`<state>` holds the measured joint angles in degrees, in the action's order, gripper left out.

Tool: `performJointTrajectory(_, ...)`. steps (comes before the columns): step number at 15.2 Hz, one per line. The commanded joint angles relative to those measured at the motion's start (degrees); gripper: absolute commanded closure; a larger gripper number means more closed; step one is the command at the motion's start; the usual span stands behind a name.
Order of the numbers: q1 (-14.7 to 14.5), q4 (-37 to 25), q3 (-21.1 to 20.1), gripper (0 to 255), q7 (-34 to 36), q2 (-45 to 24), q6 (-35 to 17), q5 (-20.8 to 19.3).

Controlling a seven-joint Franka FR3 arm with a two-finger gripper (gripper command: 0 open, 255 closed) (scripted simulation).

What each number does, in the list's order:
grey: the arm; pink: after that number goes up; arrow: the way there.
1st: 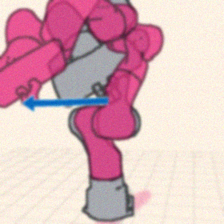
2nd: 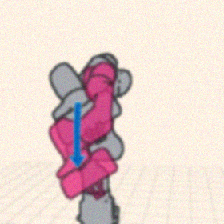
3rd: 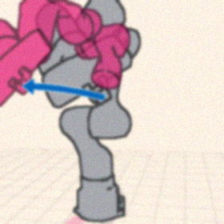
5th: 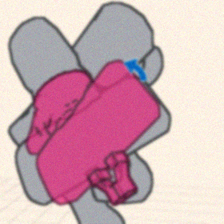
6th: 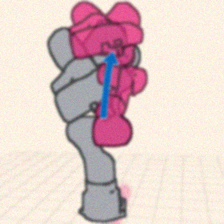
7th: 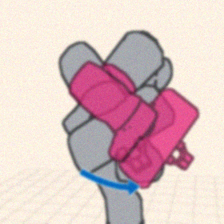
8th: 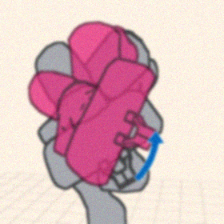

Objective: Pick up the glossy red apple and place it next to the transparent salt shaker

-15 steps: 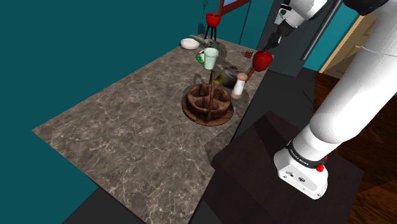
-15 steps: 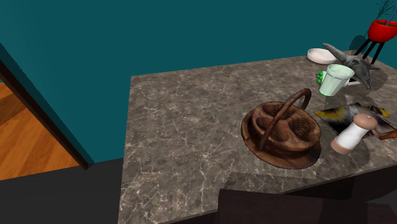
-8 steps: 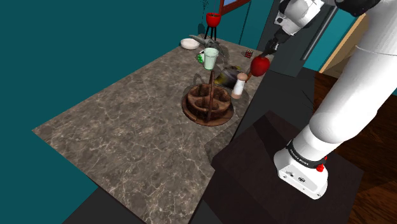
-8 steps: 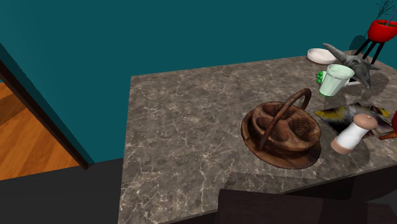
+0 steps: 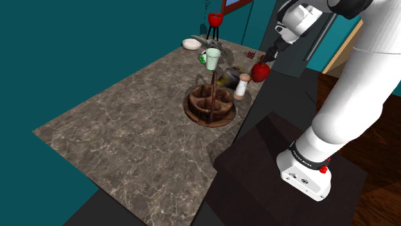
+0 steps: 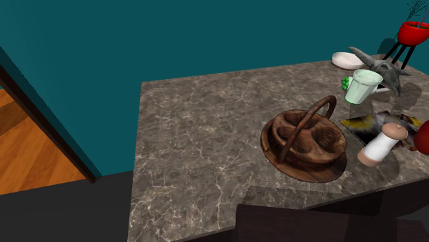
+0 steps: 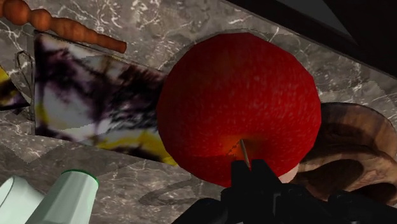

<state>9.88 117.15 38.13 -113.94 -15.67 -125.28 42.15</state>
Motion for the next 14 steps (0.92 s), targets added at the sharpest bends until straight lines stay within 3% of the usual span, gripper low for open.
performJointTrajectory(1, 0.32, -0.01, -0.48, 255, -1.00, -1.21, -0.65, 1.27)
performJointTrajectory(14, 3.00, 0.55, -4.02, 255, -8.36, -8.69, -4.94, 9.51)
